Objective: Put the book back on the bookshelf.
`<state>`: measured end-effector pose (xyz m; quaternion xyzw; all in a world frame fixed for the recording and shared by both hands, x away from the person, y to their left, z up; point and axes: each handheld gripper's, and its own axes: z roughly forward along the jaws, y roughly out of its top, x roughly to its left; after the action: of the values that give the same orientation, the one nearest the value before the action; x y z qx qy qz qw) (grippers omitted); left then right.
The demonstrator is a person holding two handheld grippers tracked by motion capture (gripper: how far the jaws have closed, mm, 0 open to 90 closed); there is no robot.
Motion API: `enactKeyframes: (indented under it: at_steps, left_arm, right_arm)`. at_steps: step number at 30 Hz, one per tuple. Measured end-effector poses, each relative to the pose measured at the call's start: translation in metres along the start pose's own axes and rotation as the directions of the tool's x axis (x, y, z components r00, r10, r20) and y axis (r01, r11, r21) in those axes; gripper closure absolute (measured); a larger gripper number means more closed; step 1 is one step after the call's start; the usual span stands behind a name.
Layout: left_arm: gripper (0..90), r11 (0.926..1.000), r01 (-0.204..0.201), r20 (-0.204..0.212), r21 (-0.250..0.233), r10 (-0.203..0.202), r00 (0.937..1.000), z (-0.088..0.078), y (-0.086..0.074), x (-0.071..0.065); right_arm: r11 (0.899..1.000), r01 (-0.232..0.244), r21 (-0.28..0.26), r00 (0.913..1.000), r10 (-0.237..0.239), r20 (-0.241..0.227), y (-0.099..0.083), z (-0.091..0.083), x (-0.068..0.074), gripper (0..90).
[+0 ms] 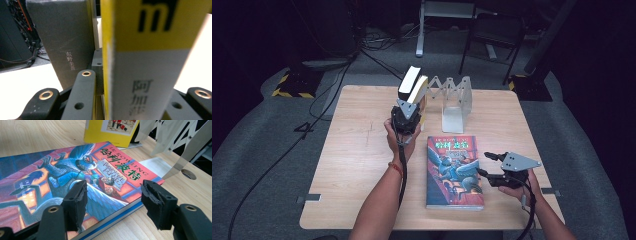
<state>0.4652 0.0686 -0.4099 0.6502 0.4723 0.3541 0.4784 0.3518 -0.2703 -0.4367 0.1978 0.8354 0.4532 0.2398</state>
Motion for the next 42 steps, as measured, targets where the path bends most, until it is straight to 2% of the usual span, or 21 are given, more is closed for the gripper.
enactKeyframes:
  at_steps: [6,10,12,17,18,24,26,29,31,32,33,35,36,39,41,42]
  left_arm:
    - [73.2,0.9999,-0.014,0.000,0.004,0.014,0.9999,-0.002,-0.007,0.000]
    - [71.5,0.9998,0.018,0.015,0.010,-0.018,0.9997,-0.005,-0.008,0.002]
    - [70.3,0.9998,0.016,0.013,0.012,-0.016,0.9998,-0.006,-0.009,0.002]
    - [54.0,0.9998,0.005,0.001,0.021,-0.005,1.0000,-0.010,-0.013,0.002]
    - [50.7,0.9992,0.027,0.027,0.031,-0.028,0.9993,-0.012,-0.017,0.005]
    - [44.6,0.9988,0.028,0.057,0.040,-0.030,0.9980,-0.019,-0.031,0.010]
    - [43.0,0.9983,0.039,0.072,0.043,-0.042,0.9965,-0.023,-0.037,0.012]
    - [43.1,0.9980,0.032,0.084,0.055,-0.036,0.9958,-0.028,-0.043,0.013]
    - [43.6,0.9974,0.008,0.096,0.072,-0.015,0.9953,-0.032,-0.049,0.013]
    - [49.0,0.9974,0.008,0.096,0.072,-0.015,0.9953,-0.032,-0.049,0.013]
    - [49.0,0.9973,-0.006,0.114,0.073,-0.002,0.9935,-0.034,-0.051,0.013]
    - [61.9,0.9966,-0.022,0.144,0.079,0.011,0.9895,-0.035,-0.055,0.013]
    - [69.5,0.9966,-0.029,0.138,0.077,0.018,0.9902,-0.034,-0.055,0.012]
    - [72.0,0.9965,-0.044,0.121,0.071,0.036,0.9920,-0.032,-0.055,0.008]
    - [74.1,0.9959,-0.057,0.077,0.070,0.052,0.9957,-0.030,-0.054,0.004]
    - [74.9,0.9959,-0.057,0.077,0.070,0.052,0.9957,-0.030,-0.054,0.004]
  right_arm:
    - [1.000,0.001,0.009,1.0000,-0.001,0.000,0.000,0.001,0.000,38.2]
    - [1.000,0.006,0.016,0.9999,-0.005,-0.010,0.000,0.002,0.001,39.0]
    - [1.000,0.010,0.020,0.9999,-0.010,-0.011,0.000,0.003,0.003,39.0]
    - [1.000,0.009,0.024,0.9998,-0.008,-0.015,0.000,0.004,0.003,38.7]
    - [1.000,0.012,0.026,0.9998,-0.012,-0.015,-0.001,0.004,0.003,38.6]
    - [0.999,0.014,0.033,0.9998,-0.014,-0.016,-0.001,0.005,0.004,38.5]
    - [0.999,0.016,0.032,0.9997,-0.015,-0.022,-0.001,0.004,0.005,38.5]
    - [0.999,0.015,0.035,0.9997,-0.014,-0.020,-0.001,0.004,0.005,38.5]
    - [0.999,0.016,0.035,0.9996,-0.015,-0.026,-0.001,0.005,0.005,38.4]
    - [0.999,0.016,0.035,0.9996,-0.015,-0.026,-0.001,0.005,0.005,38.4]
    - [0.999,0.016,0.037,0.9996,-0.015,-0.024,-0.001,0.005,0.005,38.3]
    - [0.999,0.015,0.037,0.9995,-0.014,-0.027,-0.002,0.005,0.005,38.3]
    - [0.999,0.016,0.039,0.9996,-0.015,-0.025,-0.001,0.005,0.006,38.4]
    - [0.999,0.020,0.044,0.9996,-0.019,-0.023,-0.001,0.006,0.006,38.4]
    - [0.999,0.021,0.045,0.9995,-0.020,-0.023,-0.001,0.006,0.006,38.5]
    - [0.999,0.021,0.045,0.9995,-0.020,-0.023,-0.001,0.006,0.006,38.5]
